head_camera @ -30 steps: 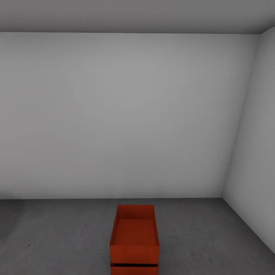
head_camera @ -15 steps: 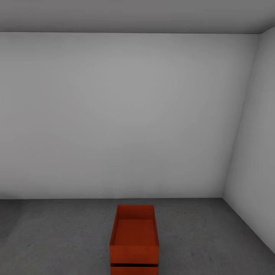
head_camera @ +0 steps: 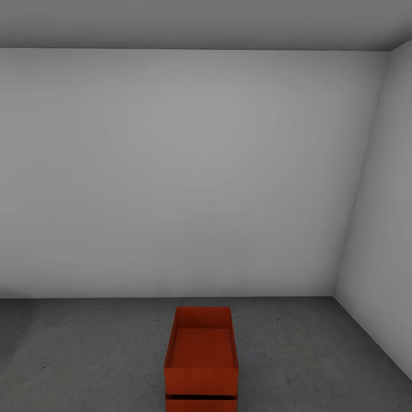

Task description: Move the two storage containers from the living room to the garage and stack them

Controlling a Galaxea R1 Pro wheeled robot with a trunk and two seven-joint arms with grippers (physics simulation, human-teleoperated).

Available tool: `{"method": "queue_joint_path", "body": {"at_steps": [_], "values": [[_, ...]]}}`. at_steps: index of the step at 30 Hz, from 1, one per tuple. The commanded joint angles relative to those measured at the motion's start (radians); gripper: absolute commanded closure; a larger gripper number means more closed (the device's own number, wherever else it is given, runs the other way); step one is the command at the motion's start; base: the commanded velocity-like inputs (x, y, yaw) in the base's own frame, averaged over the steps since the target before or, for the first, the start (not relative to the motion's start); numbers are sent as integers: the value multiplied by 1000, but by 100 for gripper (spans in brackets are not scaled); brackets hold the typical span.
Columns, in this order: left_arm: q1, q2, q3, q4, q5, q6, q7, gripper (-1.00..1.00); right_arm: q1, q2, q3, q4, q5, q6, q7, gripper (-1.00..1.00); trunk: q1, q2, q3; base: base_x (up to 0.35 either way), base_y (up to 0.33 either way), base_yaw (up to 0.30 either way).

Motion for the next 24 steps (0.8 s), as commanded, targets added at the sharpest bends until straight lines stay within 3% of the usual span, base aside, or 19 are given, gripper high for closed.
{"method": "queue_joint_path", "body": {"at_steps": [1, 24], "values": [[-1, 0, -9, 1, 10, -3, -4, -100, -2, 1, 9, 3, -8, -4, -1, -100, 0, -1, -2, 0, 0, 0], [-1, 3, -5, 1, 13, -5, -4, -100, -2, 8, 9, 2, -5, -4, -1, -100, 0, -1, -2, 0, 0, 0]]}}
